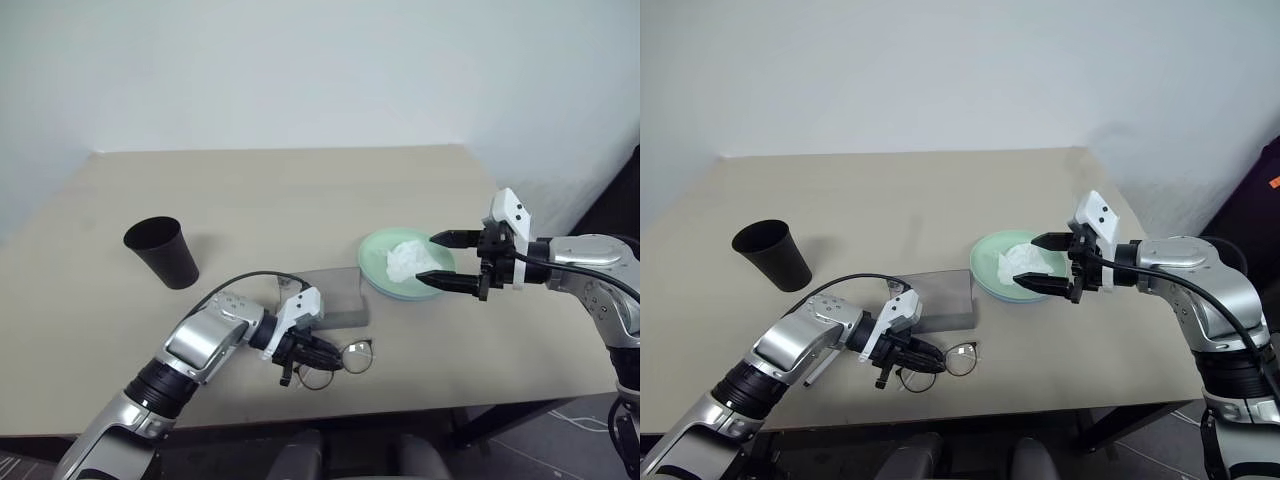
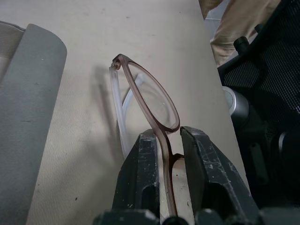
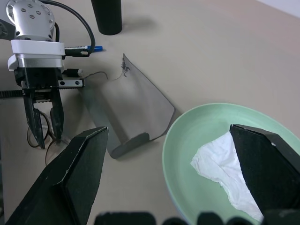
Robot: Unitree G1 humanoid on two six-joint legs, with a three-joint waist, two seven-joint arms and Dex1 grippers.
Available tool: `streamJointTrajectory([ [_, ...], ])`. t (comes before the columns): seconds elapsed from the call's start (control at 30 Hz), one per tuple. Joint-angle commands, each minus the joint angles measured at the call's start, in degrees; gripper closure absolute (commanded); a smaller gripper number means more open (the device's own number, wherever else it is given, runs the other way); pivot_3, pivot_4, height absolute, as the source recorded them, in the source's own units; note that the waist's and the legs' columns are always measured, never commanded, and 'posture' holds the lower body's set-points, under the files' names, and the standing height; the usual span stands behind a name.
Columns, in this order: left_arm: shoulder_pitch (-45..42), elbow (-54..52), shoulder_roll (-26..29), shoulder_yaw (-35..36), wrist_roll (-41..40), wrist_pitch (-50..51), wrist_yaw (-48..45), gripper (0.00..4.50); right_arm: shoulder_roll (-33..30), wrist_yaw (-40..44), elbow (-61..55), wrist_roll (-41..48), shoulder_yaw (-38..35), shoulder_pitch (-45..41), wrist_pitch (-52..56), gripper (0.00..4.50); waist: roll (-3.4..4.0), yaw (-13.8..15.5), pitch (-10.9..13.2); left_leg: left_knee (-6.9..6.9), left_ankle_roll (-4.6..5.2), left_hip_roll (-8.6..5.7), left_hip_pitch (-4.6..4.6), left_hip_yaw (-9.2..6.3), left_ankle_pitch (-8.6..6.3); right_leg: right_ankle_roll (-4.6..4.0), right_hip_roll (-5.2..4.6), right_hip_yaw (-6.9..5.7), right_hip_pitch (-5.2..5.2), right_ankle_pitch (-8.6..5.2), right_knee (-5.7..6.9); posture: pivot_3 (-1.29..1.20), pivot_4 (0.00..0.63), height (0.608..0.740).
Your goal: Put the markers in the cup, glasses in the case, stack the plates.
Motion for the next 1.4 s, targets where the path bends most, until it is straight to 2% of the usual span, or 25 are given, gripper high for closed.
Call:
streamJointTrajectory([
  [0.03,-1.43,-1.28,0.05,0.26,-0.46,0.11,-0.98,4.48,-0.14,-0.2,-0.59,-0.47,-0.41,-1.2,-1.17,0.0,0.02,0.01,-0.01,0.01,0.0,0.0,0.01,-0.01,0.0,0.0,0.0,0.0,0.02,0.0,0.0,0.0,0.0,0.704],
  [0.37,-3.1,-1.29,-1.19,2.9,-3.37,1.67,-1.51,4.48,0.03,0.44,0.87,-0.56,0.47,-2.27,-1.97,0.0,0.02,0.03,-0.01,0.06,0.02,-0.01,0.01,-0.03,-0.01,0.01,0.0,-0.02,0.05,0.0,0.0,0.0,0.0,0.704],
  [0.57,-8.93,6.32,-2.52,7.68,-3.68,-1.01,-1.14,4.48,0.11,0.7,1.69,-0.67,1.01,-2.73,-2.62,0.0,0.02,-0.01,-0.01,0.15,0.03,-0.03,0.01,-0.1,-0.02,0.02,0.01,-0.08,0.13,0.01,0.0,0.0,0.0,0.704],
  [0.73,-15.5,17.77,-2.85,10.65,-1.59,-7.59,-2.3,4.48,0.41,0.86,2.35,-0.97,1.35,-3.11,-3.0,0.0,0.01,0.0,-0.01,0.17,0.06,-0.02,0.0,-0.07,-0.03,0.04,0.02,-0.07,0.12,0.02,0.0,0.0,0.0,0.704],
  [1.0,-20.46,33.24,-3.72,8.89,5.44,-22.22,-6.02,4.48,0.83,0.93,2.45,-1.17,1.51,-3.46,-3.05,0.0,0.01,0.0,-0.01,0.21,0.07,-0.03,-0.01,-0.04,-0.04,0.06,0.02,-0.07,0.14,0.03,0.0,0.0,0.0,0.704],
  [1.17,-19.32,36.23,-4.48,7.59,8.54,-26.78,-8.77,4.48,0.81,0.86,2.01,-0.93,1.14,-3.4,-2.76,0.0,0.01,0.01,-0.01,0.23,0.1,-0.04,-0.03,-0.04,-0.06,0.07,0.01,-0.07,0.14,0.04,0.0,0.0,0.0,0.704],
  [1.4,-16.56,34.07,-4.17,6.74,9.11,-25.24,-12.51,4.48,0.63,0.72,1.85,-1.0,0.87,-2.83,-2.94,0.0,0.01,-0.01,-0.01,0.23,0.11,-0.03,-0.03,-0.03,-0.06,0.07,0.01,-0.05,0.11,0.04,0.01,0.0,0.0,0.704],
])
